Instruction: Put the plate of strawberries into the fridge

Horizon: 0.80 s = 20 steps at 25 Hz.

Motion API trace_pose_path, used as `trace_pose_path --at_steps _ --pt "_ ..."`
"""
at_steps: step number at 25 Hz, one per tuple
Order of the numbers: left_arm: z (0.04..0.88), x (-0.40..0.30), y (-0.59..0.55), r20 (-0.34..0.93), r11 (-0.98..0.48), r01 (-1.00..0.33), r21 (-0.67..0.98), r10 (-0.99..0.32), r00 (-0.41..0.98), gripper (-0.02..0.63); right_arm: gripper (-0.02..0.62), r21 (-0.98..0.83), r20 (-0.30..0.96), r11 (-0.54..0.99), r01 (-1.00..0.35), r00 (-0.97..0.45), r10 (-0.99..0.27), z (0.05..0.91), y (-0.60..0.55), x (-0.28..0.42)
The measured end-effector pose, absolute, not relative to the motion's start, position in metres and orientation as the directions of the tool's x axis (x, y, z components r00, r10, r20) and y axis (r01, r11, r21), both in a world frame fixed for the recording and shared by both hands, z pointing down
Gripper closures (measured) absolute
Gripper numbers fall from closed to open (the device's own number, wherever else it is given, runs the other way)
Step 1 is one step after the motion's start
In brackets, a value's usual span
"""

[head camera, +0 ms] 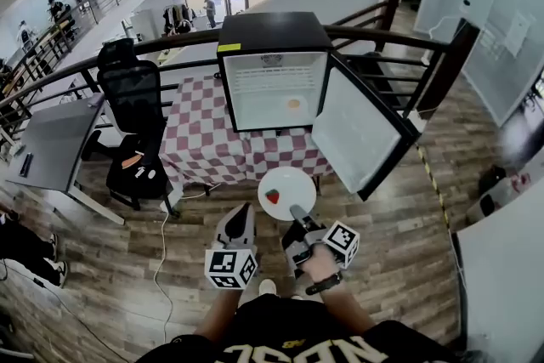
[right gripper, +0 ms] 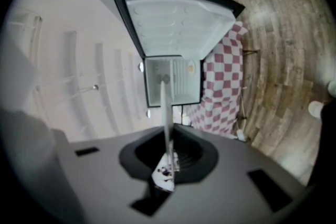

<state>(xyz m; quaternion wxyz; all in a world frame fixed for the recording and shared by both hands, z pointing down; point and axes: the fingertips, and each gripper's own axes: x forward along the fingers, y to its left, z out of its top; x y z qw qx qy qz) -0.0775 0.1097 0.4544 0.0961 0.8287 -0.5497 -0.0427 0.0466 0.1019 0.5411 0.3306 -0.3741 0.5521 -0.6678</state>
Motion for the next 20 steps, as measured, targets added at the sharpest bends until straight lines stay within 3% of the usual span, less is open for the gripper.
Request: trace_pose_path --at_steps 20 --pt "0.469 -0.123 0.034 0.042 -0.391 -0.880 0.268 -0.908 0.417 0.589 0.557 -0.981 0.156 -0.193 0.028 -0.483 -0.862 0.552 0.029 0.006"
